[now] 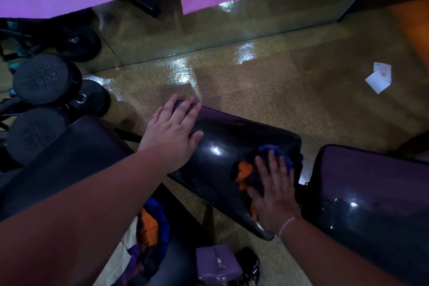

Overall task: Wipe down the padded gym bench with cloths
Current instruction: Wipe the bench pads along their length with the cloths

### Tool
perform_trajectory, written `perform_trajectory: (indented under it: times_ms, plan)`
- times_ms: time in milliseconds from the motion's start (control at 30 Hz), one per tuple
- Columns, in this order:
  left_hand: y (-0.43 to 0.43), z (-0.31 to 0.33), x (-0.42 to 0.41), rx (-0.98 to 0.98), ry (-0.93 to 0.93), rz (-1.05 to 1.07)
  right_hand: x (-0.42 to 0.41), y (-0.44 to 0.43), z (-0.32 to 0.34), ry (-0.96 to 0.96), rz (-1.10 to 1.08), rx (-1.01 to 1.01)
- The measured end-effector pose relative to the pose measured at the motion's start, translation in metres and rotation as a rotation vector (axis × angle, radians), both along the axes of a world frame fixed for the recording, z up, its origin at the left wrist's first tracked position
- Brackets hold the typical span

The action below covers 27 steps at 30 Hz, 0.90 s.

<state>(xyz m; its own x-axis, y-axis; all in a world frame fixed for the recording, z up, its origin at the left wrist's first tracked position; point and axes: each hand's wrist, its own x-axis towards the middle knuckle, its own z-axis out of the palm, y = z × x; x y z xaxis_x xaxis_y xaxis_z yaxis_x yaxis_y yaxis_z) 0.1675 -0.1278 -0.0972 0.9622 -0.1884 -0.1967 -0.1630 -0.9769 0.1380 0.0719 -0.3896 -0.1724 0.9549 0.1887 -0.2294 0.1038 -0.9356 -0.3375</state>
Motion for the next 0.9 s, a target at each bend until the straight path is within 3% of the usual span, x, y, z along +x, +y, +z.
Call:
perform_trajectory:
  times_ms: [133, 200, 300, 400, 533, 600, 900]
  plan:
    - [-0.001, -0.002, 0.0, -0.003, -0.007, 0.003, 0.053, -0.001, 0.008, 0.156, -0.462, 0.052]
    - [-0.001, -0.003, -0.001, -0.006, -0.019, 0.01, 0.086, 0.009, 0.02, 0.199, -0.547, -0.025]
    - [-0.001, -0.002, -0.001, -0.013, -0.035, 0.014, 0.104, 0.049, 0.035, 0.158, -0.359, -0.072]
    - [-0.001, -0.002, 0.0, -0.023, -0.04, 0.005, 0.068, 0.087, 0.043, 0.025, -0.096, 0.0]
    - [0.0, -0.001, 0.0, -0.023, -0.04, 0.002, 0.025, 0.06, 0.027, -0.117, 0.178, -0.05]
    - [0.0, -0.001, 0.0, -0.026, -0.039, 0.002, 0.023, 0.039, 0.016, -0.127, 0.166, -0.034]
    - [0.001, -0.003, 0.0, -0.031, -0.035, 0.003, 0.063, -0.007, -0.001, -0.039, -0.297, 0.115]
